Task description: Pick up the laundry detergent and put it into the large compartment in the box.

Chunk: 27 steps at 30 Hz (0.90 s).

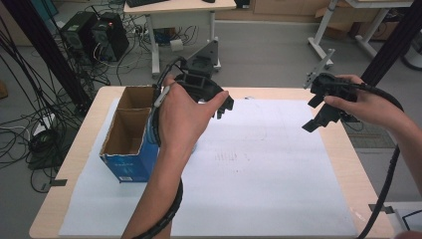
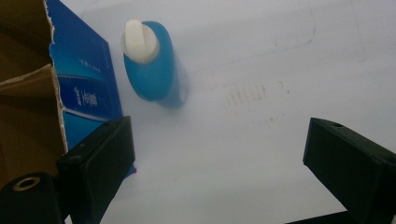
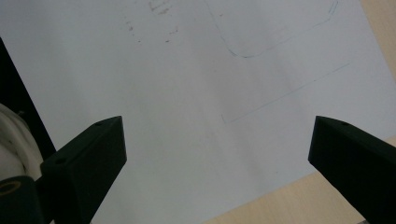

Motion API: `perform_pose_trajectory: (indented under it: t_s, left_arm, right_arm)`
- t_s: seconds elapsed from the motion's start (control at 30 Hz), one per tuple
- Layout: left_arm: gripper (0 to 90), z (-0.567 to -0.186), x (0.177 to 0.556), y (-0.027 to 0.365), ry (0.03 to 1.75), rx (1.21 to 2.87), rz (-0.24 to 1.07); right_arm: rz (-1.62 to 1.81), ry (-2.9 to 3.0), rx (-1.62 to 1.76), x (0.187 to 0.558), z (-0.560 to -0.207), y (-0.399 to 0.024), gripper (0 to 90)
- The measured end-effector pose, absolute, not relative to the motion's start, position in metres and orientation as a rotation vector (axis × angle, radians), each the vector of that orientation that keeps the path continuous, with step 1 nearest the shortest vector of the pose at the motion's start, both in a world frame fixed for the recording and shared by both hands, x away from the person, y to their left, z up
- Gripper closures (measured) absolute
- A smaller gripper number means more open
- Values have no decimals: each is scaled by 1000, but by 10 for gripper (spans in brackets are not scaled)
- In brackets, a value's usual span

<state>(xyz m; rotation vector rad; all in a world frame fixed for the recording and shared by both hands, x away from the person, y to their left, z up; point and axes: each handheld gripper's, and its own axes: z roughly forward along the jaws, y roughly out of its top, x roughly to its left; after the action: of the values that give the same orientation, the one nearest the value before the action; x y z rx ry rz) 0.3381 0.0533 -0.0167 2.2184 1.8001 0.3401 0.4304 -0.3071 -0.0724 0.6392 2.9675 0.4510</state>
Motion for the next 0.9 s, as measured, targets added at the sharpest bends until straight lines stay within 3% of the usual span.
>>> perform_pose_trajectory:
  t_s: [0.9]
  left_arm:
    - [88, -35, 414, 78, 1941, 2136, 295]
  right_arm:
    - [443, 2981, 606, 422, -69, -305, 44]
